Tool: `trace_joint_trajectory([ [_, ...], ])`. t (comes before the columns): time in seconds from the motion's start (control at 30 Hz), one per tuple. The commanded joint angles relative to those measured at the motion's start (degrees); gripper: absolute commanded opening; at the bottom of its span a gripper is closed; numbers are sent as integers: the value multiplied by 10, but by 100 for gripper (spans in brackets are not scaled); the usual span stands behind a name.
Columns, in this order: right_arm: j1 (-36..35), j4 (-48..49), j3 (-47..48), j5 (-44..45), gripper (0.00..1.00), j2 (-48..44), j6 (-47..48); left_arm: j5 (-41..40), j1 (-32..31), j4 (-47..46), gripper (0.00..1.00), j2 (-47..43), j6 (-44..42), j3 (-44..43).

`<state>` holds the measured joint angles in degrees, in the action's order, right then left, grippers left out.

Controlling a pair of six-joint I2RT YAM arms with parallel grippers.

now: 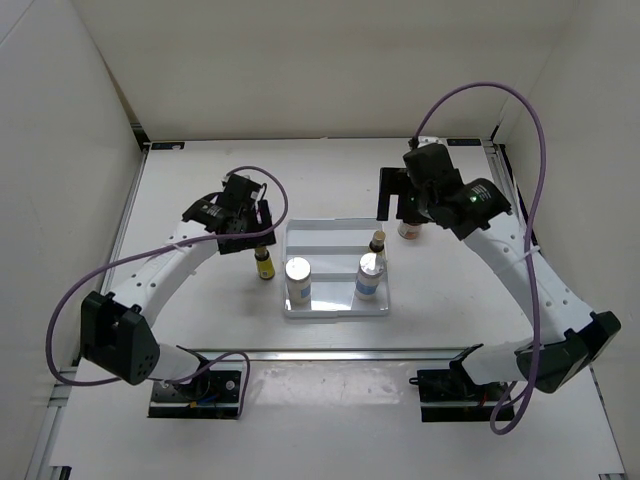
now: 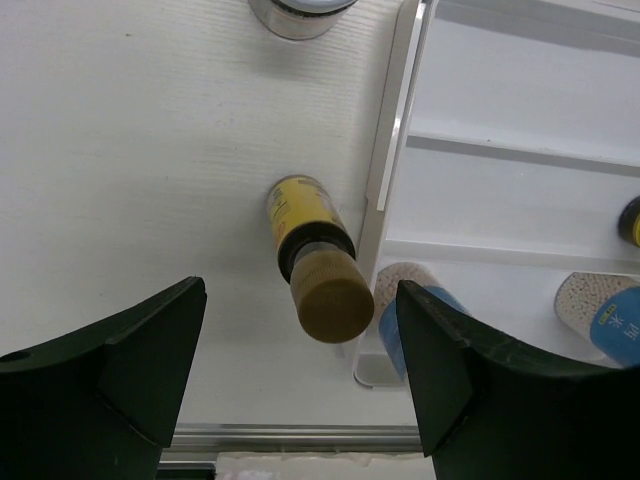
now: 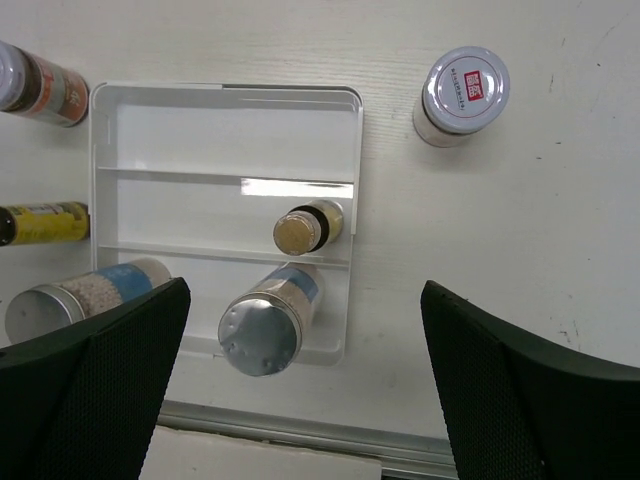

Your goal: Organize the condiment bottles

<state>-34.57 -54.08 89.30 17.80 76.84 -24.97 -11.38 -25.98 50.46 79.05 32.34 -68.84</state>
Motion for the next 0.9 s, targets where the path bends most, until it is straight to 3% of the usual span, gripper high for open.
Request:
trace_joint_trajectory([
  [0.0,-2,-19,-15,17,99,-1,5,16,3,-18,86,11,-4,-12],
  [0.27,-2,-19,-20,17,99,-6,5,34,3,-23,63,23,-4,-12],
  [0.3,-2,-19,-20,17,99,-6,5,34,3,-23,52,23,-4,-12],
  [0.37,-2,-19,-20,17,99,-6,5,34,3,-23,44,23,-10,-18],
  [0.53,-2,-24,-25,17,99,-6,5,39,3,-17,11,10,-21,-45],
  [0.7,4,-24,-36,17,99,-18,5,38,3,-12,11,-20,-21,-98],
  [0.87,9,-24,-41,17,99,-18,5,31,-38,-5,11,-9,-26,-154],
])
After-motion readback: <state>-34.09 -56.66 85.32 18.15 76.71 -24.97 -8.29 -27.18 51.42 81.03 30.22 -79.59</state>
